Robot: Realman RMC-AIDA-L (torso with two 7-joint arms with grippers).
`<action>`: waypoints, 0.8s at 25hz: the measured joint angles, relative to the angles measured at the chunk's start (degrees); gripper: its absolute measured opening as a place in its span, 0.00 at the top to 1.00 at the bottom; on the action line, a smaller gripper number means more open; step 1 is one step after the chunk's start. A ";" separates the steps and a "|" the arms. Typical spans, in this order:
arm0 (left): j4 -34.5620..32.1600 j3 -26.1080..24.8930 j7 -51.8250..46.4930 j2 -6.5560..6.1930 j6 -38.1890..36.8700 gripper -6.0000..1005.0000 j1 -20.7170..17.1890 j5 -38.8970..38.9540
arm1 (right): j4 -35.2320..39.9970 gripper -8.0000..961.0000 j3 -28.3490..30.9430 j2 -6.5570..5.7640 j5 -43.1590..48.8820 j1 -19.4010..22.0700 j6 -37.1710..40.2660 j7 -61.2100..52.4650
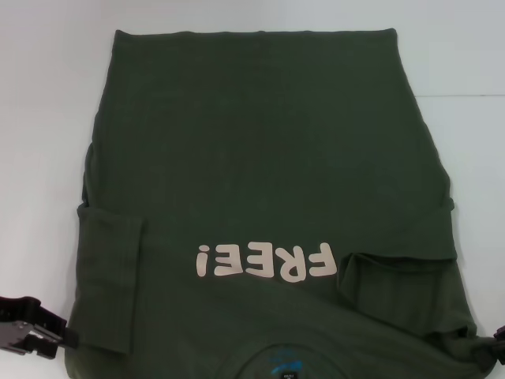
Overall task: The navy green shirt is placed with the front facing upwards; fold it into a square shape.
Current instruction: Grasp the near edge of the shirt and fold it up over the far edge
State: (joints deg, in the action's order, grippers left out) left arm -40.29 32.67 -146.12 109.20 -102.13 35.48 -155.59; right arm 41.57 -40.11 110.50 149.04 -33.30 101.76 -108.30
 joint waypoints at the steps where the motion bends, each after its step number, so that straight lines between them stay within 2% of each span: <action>1: 0.00 0.06 -0.29 0.01 0.45 0.81 0.13 -0.53 | 0.00 0.91 0.01 0.01 -0.03 -0.04 0.00 0.02; 4: 0.28 0.31 -1.00 0.23 2.27 0.74 0.52 -2.55 | 0.00 0.91 -0.03 0.03 -0.05 -0.21 0.00 0.06; 9: 0.78 0.36 -1.40 0.48 3.92 0.51 0.64 -3.53 | 0.00 0.91 0.04 0.15 0.02 -0.40 0.01 0.09; 14: 2.46 0.38 -0.99 1.17 4.70 0.39 1.32 -3.12 | 0.00 0.91 0.04 0.35 0.15 -0.47 -0.03 0.11; 20: 2.76 -0.01 -0.35 2.54 5.16 0.39 2.66 -2.78 | 0.00 0.91 0.04 0.41 0.15 -0.44 -0.16 0.11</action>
State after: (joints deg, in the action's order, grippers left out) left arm -37.53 32.66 -146.47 111.74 -96.97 38.14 -158.37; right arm 41.58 -40.08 110.92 149.20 -33.73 101.60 -108.19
